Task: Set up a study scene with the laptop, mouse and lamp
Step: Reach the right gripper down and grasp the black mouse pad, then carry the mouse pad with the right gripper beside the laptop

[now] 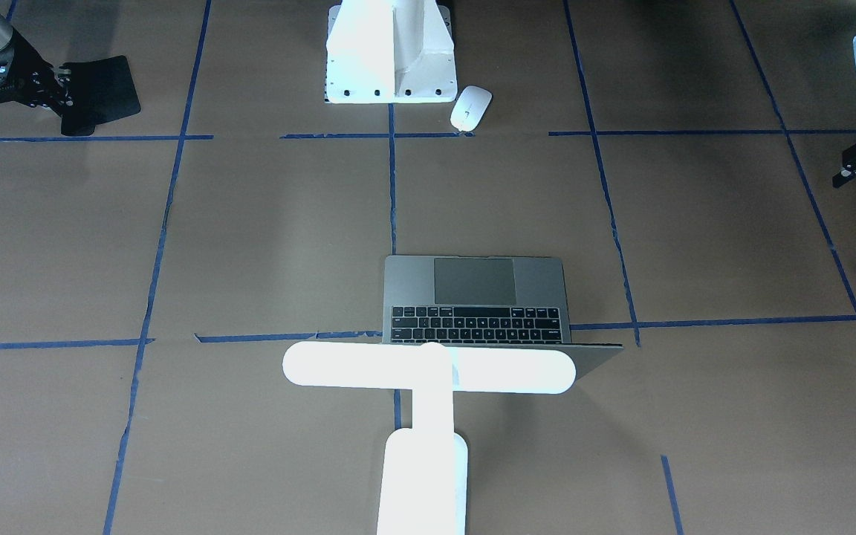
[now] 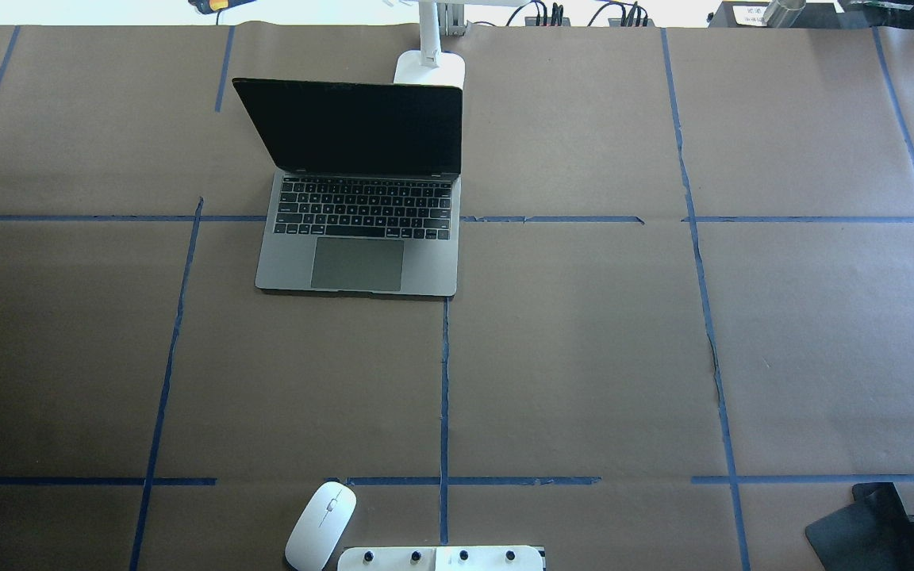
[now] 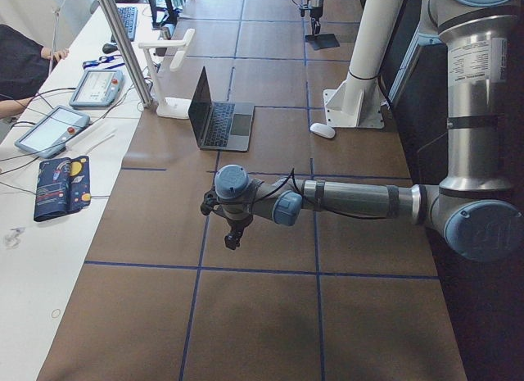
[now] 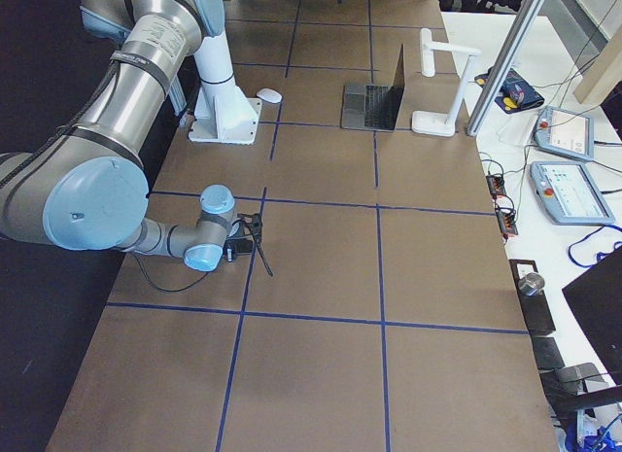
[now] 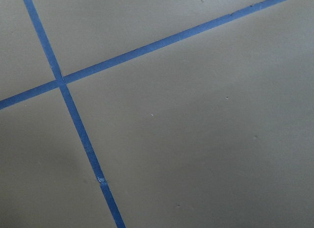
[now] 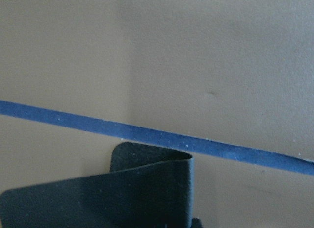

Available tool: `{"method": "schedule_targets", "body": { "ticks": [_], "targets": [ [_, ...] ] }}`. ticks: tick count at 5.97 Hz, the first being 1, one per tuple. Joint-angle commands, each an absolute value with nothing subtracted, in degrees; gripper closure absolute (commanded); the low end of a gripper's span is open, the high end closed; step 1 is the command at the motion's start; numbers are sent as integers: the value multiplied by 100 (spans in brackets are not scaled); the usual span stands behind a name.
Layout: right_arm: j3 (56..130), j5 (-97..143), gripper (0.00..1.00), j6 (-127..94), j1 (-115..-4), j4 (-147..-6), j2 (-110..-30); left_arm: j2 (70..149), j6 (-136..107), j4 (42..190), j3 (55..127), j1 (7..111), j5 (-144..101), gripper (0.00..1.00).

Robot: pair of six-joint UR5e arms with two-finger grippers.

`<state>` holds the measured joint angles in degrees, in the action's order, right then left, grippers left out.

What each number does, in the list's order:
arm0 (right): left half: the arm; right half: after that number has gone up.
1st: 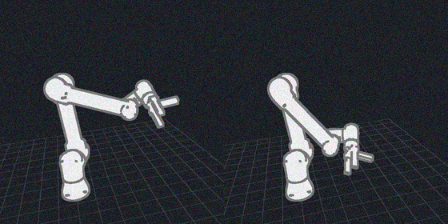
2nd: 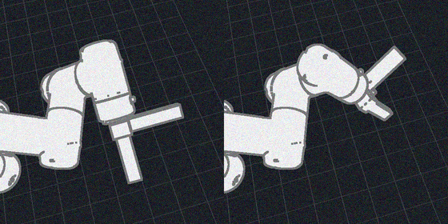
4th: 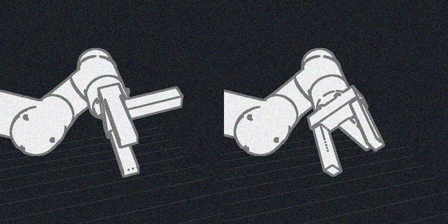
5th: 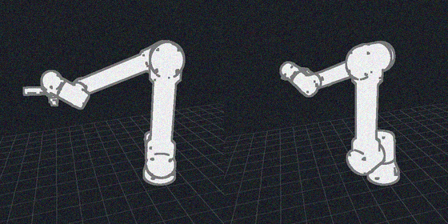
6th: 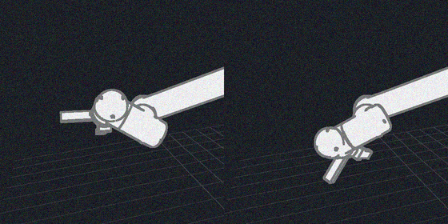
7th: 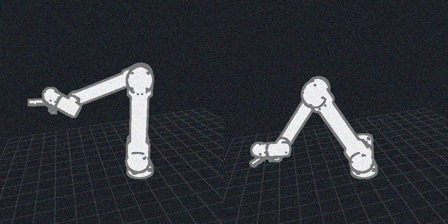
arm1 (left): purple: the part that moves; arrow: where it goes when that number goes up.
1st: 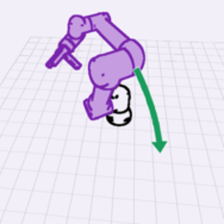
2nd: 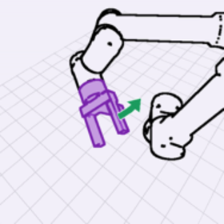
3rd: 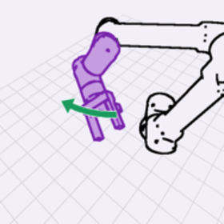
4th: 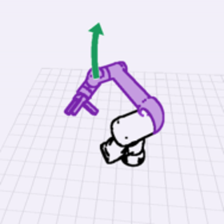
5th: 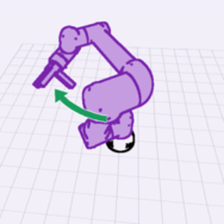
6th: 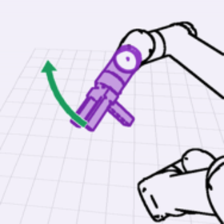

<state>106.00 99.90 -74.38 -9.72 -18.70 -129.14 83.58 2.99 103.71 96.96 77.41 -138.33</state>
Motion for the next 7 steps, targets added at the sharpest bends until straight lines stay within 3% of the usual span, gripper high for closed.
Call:
{"method": "schedule_targets", "body": {
  "ticks": [1, 4, 7],
  "targets": [
    [10757, 9984, 100, -7444, -1002, -1855, -12894, 8358, 299, 10371, 9694, 7743, -13834, 0],
    [10811, 10107, 100, -7479, -1913, -1950, -12036, 8358, 281, 10371, 9721, 7752, -13834, 0],
    [10802, 10143, 100, -7567, -2696, -3073, -10490, 8367, 264, 10362, 9738, 7831, -13974, 0]
  ]
}}
